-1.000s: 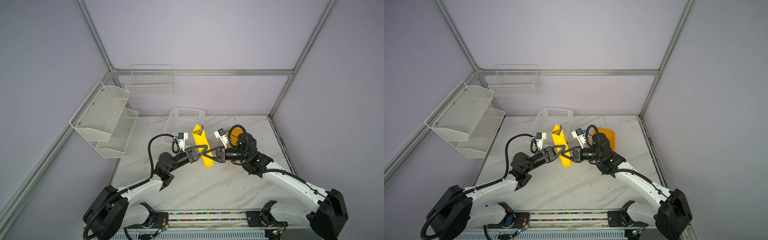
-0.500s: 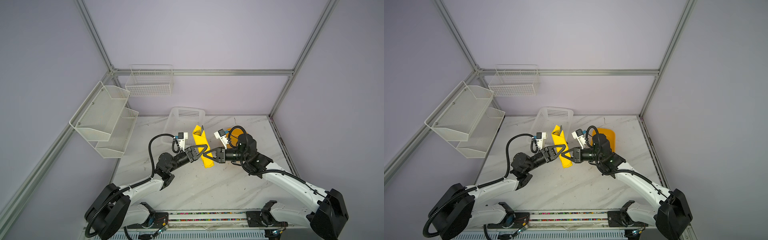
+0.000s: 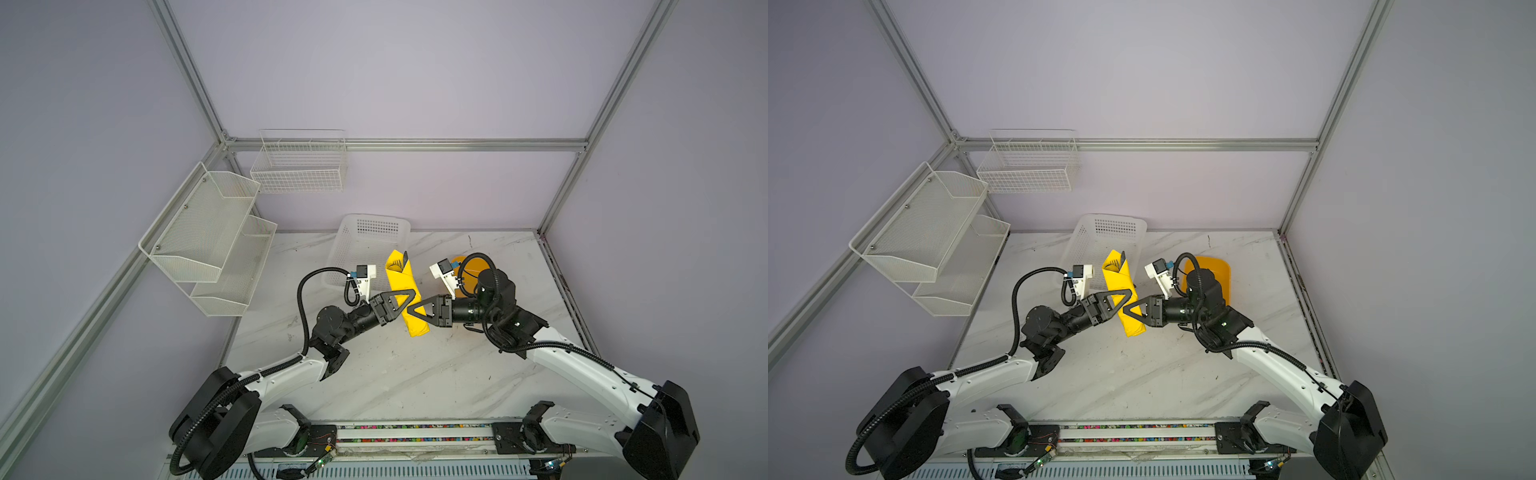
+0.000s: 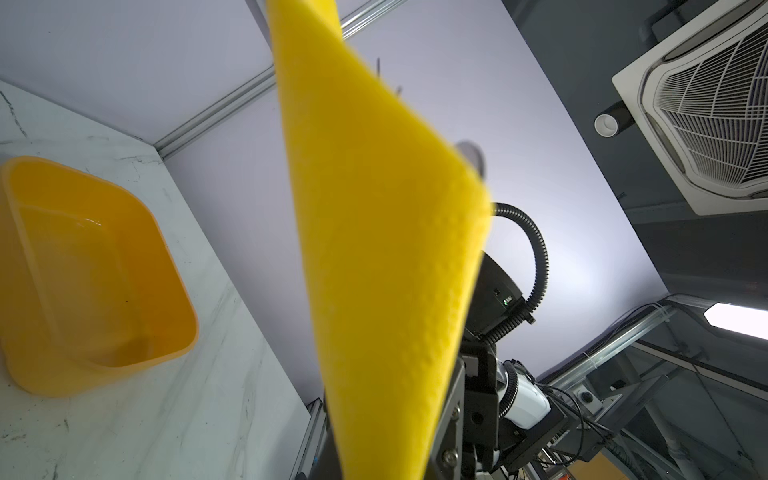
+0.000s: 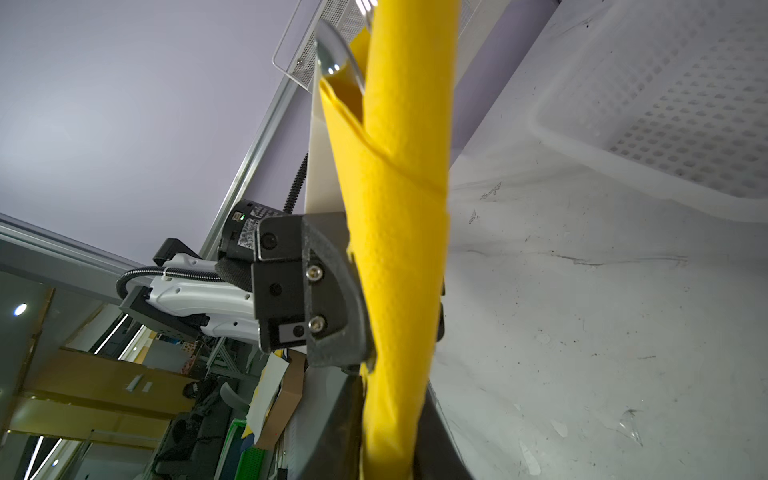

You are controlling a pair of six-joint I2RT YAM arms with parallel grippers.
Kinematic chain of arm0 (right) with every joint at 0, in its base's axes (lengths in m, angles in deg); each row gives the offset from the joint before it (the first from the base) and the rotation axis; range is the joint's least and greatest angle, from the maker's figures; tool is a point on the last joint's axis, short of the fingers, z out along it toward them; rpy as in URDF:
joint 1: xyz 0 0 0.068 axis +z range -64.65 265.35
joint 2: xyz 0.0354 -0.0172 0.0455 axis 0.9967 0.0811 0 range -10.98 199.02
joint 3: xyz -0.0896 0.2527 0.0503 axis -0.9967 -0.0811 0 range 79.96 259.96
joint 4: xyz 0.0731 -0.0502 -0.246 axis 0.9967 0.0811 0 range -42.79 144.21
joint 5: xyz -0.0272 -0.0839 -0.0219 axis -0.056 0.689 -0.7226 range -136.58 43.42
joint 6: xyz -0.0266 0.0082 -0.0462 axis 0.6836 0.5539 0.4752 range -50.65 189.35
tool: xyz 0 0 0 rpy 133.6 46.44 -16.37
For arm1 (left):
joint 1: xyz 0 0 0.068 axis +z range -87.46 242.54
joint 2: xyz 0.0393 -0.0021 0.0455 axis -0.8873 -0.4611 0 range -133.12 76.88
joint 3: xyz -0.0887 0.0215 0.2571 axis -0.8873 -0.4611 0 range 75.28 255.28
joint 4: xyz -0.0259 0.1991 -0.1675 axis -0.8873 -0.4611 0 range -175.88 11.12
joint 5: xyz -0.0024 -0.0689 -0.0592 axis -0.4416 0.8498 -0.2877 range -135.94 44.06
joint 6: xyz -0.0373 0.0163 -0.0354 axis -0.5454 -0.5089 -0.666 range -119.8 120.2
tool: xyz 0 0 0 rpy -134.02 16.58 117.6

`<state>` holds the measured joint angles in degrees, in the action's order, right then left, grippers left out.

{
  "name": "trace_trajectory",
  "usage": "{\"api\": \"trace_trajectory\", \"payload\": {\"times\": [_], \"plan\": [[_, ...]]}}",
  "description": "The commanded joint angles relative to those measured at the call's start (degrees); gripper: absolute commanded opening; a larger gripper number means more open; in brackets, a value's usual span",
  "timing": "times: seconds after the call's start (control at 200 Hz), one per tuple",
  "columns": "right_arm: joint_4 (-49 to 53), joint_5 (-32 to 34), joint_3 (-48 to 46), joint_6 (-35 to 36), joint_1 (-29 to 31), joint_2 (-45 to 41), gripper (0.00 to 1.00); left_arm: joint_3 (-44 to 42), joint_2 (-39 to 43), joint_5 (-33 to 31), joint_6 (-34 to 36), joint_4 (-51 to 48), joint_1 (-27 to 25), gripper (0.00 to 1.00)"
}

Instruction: Place the utensils on the paper napkin and roll it up

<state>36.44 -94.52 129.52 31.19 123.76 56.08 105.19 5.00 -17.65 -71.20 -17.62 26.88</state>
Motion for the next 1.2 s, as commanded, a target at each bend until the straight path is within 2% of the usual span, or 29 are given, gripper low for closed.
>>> {"api": "trace_trajectory", "payload": {"times": [0.0,0.115,0.305,0.46,0.77,0.935,1.07,1.19], "plan": [[-1.9,-3.0,-0.5,0.6,0.2,-1.9,0.26,2.7,0.9,-1.5,0.5,2.7,0.4,0.10],[-0.8,-3.0,-0.8,1.2,0.2,-1.8,0.30,2.9,0.9,-1.6,0.5,2.7,0.4,0.10],[-0.8,-3.5,-0.7,2.1,0.1,-0.4,0.30,3.1,0.4,-1.4,0.1,2.9,0.4,0.09],[-0.8,-4.2,0.1,2.6,0.1,0.0,0.18,2.9,0.2,-1.4,-0.1,3.1,0.4,0.11],[-2.0,-4.9,1.3,2.5,0.1,-0.1,0.11,1.5,-0.4,-1.0,-0.9,2.9,0.4,0.36],[-3.0,-5.0,0.9,1.8,0.1,-0.2,0.11,1.7,-0.8,-0.5,-1.1,2.8,0.4,0.64],[-4.4,-4.9,0.1,0.8,0.1,-0.2,0.11,3.5,-1.8,2.0,-1.4,3.0,0.3,0.64],[-4.4,-4.7,-0.1,0.9,0.1,-0.3,0.11,4.1,-2.3,2.5,-1.3,3.4,0.3,0.55]]}}
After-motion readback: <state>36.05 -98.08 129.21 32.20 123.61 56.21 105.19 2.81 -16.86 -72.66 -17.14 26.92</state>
